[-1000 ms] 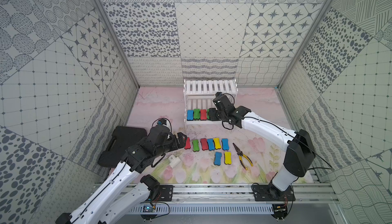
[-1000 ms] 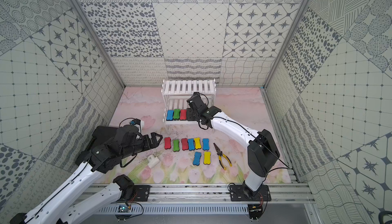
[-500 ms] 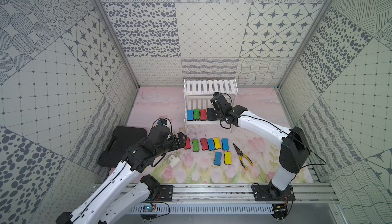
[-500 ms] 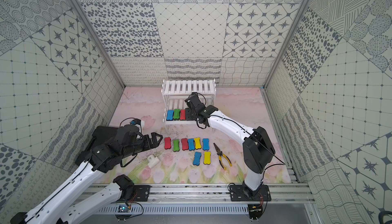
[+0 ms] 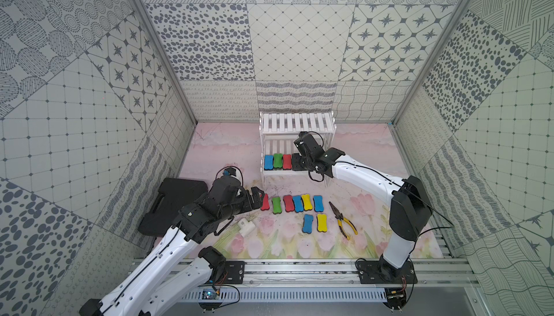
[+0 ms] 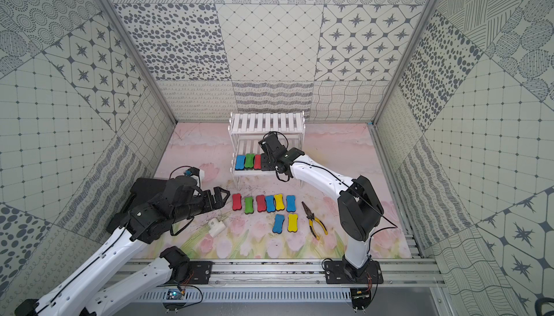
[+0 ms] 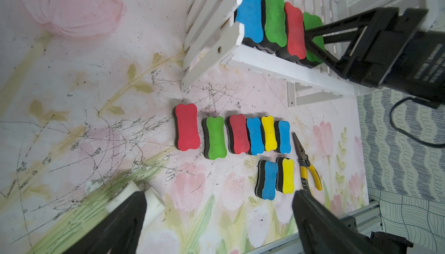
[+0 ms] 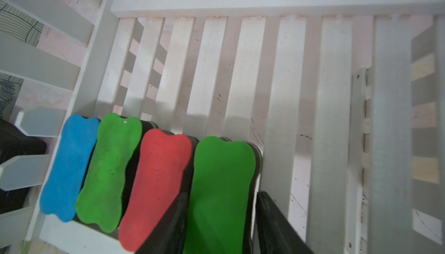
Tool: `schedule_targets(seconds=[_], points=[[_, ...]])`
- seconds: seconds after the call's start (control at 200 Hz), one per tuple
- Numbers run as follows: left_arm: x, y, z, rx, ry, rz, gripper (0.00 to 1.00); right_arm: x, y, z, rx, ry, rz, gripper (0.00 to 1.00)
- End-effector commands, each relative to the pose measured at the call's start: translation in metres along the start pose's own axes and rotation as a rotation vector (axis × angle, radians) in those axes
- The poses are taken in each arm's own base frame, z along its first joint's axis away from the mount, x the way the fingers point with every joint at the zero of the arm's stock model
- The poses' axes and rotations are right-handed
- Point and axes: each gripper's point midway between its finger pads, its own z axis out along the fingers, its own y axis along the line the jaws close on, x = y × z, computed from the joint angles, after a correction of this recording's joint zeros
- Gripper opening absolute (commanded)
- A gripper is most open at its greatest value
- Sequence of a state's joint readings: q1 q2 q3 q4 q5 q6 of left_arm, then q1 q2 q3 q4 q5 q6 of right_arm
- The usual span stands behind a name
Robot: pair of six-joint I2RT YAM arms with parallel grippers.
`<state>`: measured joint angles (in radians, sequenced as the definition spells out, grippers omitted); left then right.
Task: Remove the whiteboard erasers from the shelf
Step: Pick up the whiteboard eraser from the shelf, then place the whiteboard eraser at the center of the board.
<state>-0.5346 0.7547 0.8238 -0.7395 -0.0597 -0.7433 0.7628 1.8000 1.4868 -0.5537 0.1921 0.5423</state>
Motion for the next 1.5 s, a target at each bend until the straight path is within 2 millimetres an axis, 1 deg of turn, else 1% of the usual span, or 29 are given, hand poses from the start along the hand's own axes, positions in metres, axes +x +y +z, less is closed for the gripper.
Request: schedule_targets(seconds=[0.0,0.115,0.205,0.315,0.395,0.455,0.515,0.575,0.615,0.715,0.8,0.865,1.005,1.081,1.116,1.231,1.411,1.496], points=[[-0.007,-0.003,-0.005,0.006,-0.021,0.011,0.99,0.003,0.001,0.005,0.017,0.016,-0.011,0.46],[-0.006,-0.003,-0.006,0.008,-0.02,0.008,1.0,-0.007,0.002,-0.004,0.009,-0.014,-0.005,0.38],[-0.007,-0.004,-0.007,0.012,-0.021,0.005,0.99,-0.017,0.003,-0.017,-0.001,-0.045,0.0,0.36],[-0.007,-0.004,-0.008,0.013,-0.022,0.006,1.0,-0.025,0.006,-0.039,-0.034,-0.084,0.024,0.36],[-0.009,-0.005,-0.01,0.012,-0.027,0.005,1.0,-0.024,0.006,-0.056,-0.066,-0.1,0.052,0.35],[-0.009,-0.005,-0.011,0.015,-0.031,0.005,0.99,-0.017,0.007,-0.068,-0.081,-0.108,0.064,0.35],[-0.01,-0.005,-0.011,0.015,-0.032,0.005,1.0,-0.005,0.008,-0.078,-0.097,-0.103,0.086,0.35],[-0.01,-0.005,-0.011,0.013,-0.031,0.004,0.99,0.013,0.01,-0.087,-0.12,-0.083,0.124,0.35],[-0.01,-0.005,-0.012,0.011,-0.032,0.004,0.99,0.027,0.014,-0.092,-0.145,-0.071,0.152,0.35],[-0.01,-0.007,-0.014,0.021,-0.03,-0.003,1.0,0.069,0.022,-0.099,-0.186,-0.015,0.226,0.35],[-0.012,-0.01,-0.017,0.036,-0.033,-0.009,1.0,0.107,0.029,-0.097,-0.202,0.053,0.291,0.35],[-0.013,-0.011,-0.02,0.038,-0.033,-0.011,0.99,0.135,0.038,-0.093,-0.214,0.113,0.319,0.35],[-0.016,-0.013,-0.03,0.035,-0.039,-0.014,1.0,0.192,0.055,-0.076,-0.204,0.26,0.335,0.35],[-0.015,-0.012,-0.036,0.041,-0.045,-0.015,0.99,0.216,0.063,-0.067,-0.204,0.312,0.356,0.35],[-0.014,-0.01,-0.039,0.037,-0.048,-0.019,1.0,0.222,0.063,-0.065,-0.192,0.323,0.362,0.35],[-0.011,-0.006,-0.046,0.046,-0.057,-0.039,1.0,0.225,0.061,-0.063,-0.175,0.304,0.385,0.35],[-0.006,-0.003,-0.051,0.047,-0.053,-0.05,0.99,0.243,0.054,-0.048,-0.124,0.341,0.415,0.35],[-0.005,-0.001,-0.052,0.037,-0.048,-0.051,1.0,0.243,0.053,-0.04,-0.117,0.343,0.42,0.36]])
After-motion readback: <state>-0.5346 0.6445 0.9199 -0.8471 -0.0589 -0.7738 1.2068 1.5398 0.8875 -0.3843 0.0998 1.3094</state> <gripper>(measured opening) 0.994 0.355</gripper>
